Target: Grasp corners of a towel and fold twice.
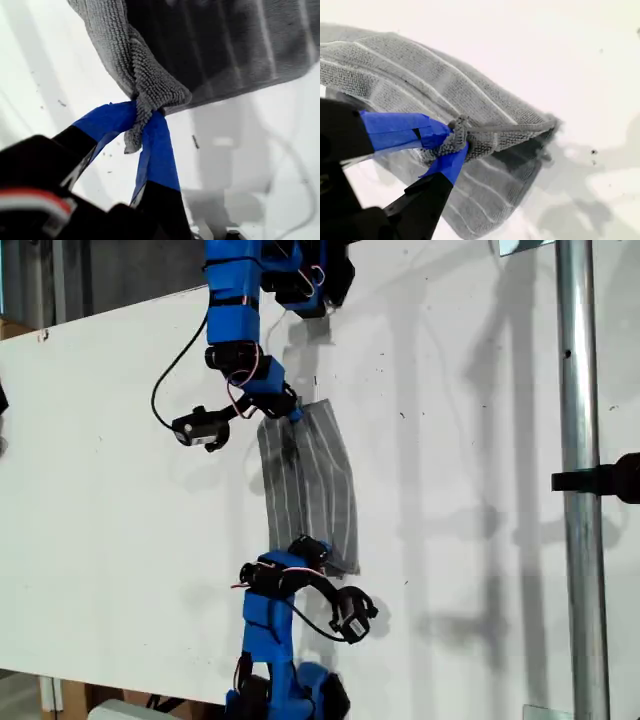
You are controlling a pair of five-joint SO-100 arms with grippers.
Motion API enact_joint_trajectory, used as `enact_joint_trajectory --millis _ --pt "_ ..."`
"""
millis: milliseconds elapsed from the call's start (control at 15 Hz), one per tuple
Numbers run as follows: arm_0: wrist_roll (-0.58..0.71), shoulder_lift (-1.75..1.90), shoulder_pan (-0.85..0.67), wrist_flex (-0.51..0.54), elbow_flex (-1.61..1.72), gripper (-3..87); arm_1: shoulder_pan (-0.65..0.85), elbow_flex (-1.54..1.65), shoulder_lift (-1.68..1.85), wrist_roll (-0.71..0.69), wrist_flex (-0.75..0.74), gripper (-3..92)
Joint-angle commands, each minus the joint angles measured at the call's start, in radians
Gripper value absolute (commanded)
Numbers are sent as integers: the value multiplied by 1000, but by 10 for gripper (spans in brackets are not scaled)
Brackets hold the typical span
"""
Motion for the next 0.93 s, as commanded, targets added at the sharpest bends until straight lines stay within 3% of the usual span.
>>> enact_joint_trajectory --millis 0,200,467,667,867 --pt "84 107 -160 5 34 -29 184 -41 38 -137 -44 -2" --pt "167 149 -330 -37 121 -29 348 -60 12 -270 -130 -2" --pt "267 166 -502 -107 164 -29 466 -118 -29 -345 -229 -2" --pt "305 204 -557 -71 173 -29 448 -127 -41 -356 -201 -2" --pt "244 265 -477 -52 258 -29 364 -78 -25 -314 -137 -2"
